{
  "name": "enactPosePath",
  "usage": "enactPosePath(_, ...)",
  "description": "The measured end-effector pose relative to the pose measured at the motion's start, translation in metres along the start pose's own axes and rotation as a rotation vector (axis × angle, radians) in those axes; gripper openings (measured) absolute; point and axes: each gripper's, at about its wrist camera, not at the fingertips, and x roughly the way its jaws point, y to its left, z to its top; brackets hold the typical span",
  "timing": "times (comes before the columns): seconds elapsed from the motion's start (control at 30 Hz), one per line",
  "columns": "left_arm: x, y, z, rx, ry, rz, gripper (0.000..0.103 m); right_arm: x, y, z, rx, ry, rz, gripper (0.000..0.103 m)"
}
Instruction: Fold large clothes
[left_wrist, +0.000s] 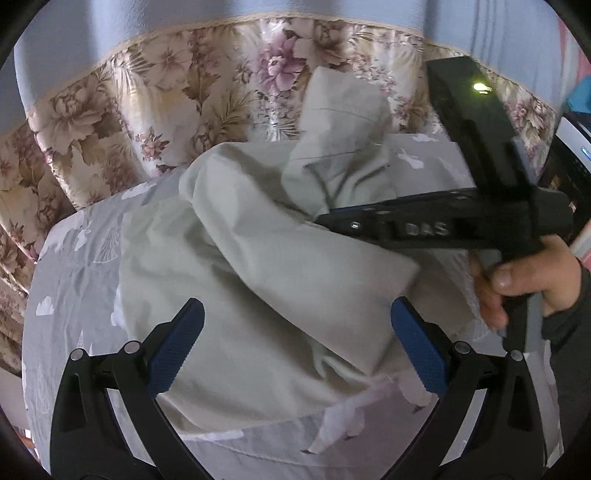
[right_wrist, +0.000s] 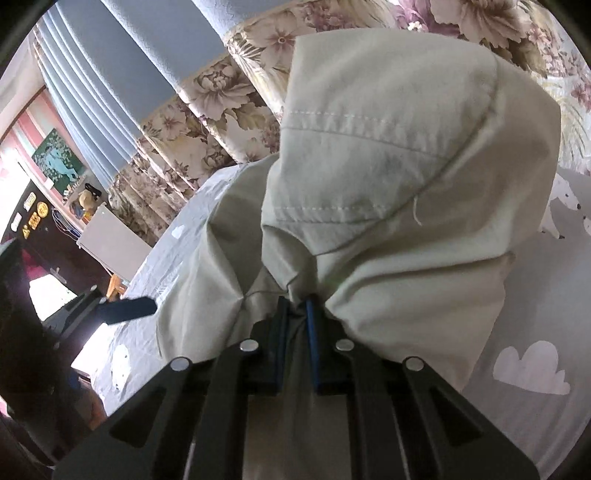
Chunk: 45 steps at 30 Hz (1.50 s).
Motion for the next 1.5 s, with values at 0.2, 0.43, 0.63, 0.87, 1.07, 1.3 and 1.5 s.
enactPosePath(0.2,-0.002,-0.007,-0.003,0.027,-0.001,0.033,0.1,-0.011,0.001,0.0,-0.009,-0.008,-0.006,0.011)
enactPosePath(0.43,0.029,-0.018,0.017,-0.023,0.004,0.034,0.1,-0.066,0.021,0.003,-0.065,-0.118,-0.101,0.059)
enactPosePath(0.63,0.05,-0.006,0.015,-0.091,0.017,-0.032,0.059,-0.085,-0.036,0.0,0.067,-0.162,-0.277,0.066)
enactPosePath(0.87,0.046,0.022,0.005,-0.162,0.03,-0.175,0.024,-0.035,-0.097,-0.002,0.229,-0.184,-0.049,0.043)
enactPosePath(1.07,0.022,0.04,0.0,-0.177,-0.049,-0.17,0.011,-0.036,-0.04,0.018,0.025,-0.187,-0.154,0.018)
enactPosePath(1.3,-0.031,0.084,-0.023,-0.213,-0.105,-0.079,0.01,-0.03,0.068,0.058,-0.263,-0.143,-0.197,0.015)
enactPosePath(1.5,0.007,0.128,-0.059,-0.327,0.007,-0.023,0.011,0.068,0.108,0.07,-0.469,0.049,-0.396,0.018)
